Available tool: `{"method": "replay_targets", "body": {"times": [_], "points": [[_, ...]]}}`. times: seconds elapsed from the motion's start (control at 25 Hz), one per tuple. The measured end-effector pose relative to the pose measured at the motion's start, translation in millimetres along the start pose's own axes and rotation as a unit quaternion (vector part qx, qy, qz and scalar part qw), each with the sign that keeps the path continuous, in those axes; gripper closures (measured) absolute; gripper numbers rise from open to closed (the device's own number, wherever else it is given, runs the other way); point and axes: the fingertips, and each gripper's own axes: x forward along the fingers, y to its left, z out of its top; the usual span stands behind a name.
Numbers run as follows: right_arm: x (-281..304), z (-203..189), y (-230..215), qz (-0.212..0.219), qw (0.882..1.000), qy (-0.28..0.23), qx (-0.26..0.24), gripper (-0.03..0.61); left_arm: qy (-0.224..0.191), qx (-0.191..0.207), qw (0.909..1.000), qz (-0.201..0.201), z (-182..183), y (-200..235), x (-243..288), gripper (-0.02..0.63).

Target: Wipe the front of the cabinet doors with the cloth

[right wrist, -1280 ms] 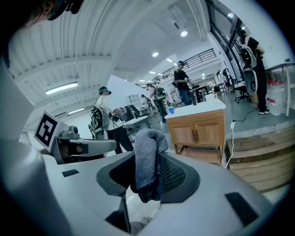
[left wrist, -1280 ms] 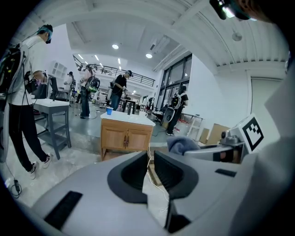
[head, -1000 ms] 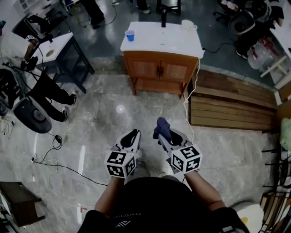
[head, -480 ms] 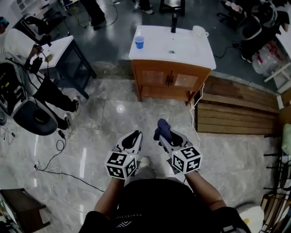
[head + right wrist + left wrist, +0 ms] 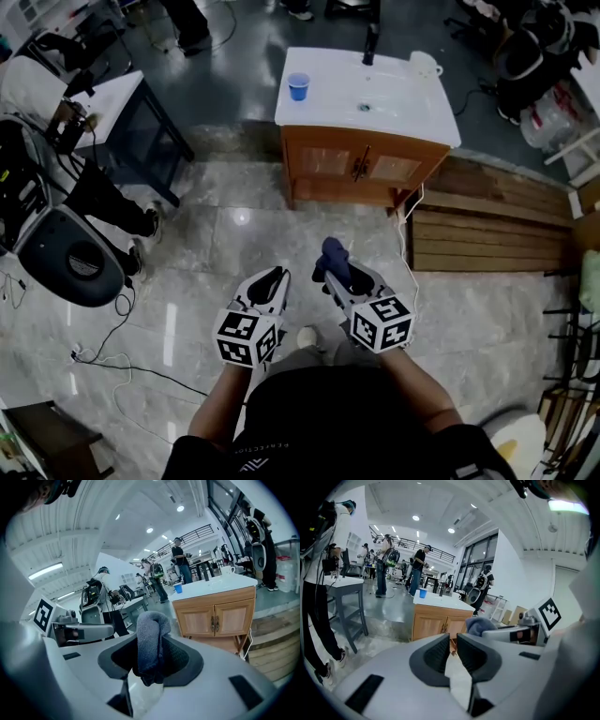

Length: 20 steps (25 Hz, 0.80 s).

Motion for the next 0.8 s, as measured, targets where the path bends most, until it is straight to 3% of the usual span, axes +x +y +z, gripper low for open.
{"method": "replay_targets", "body": {"times": [0.4,0.8], "points": [[32,17,-12,-0.004,1.000,0.001,-0.018,0.426,-0.006,-0.011,0.9999,0.001,5,23,22,0.565],[92,50,-54,0.025,0.999,0.013,-0.036,0.426,-0.005,-0.009,0.9995,0.028,34,59,80,0.565]]}}
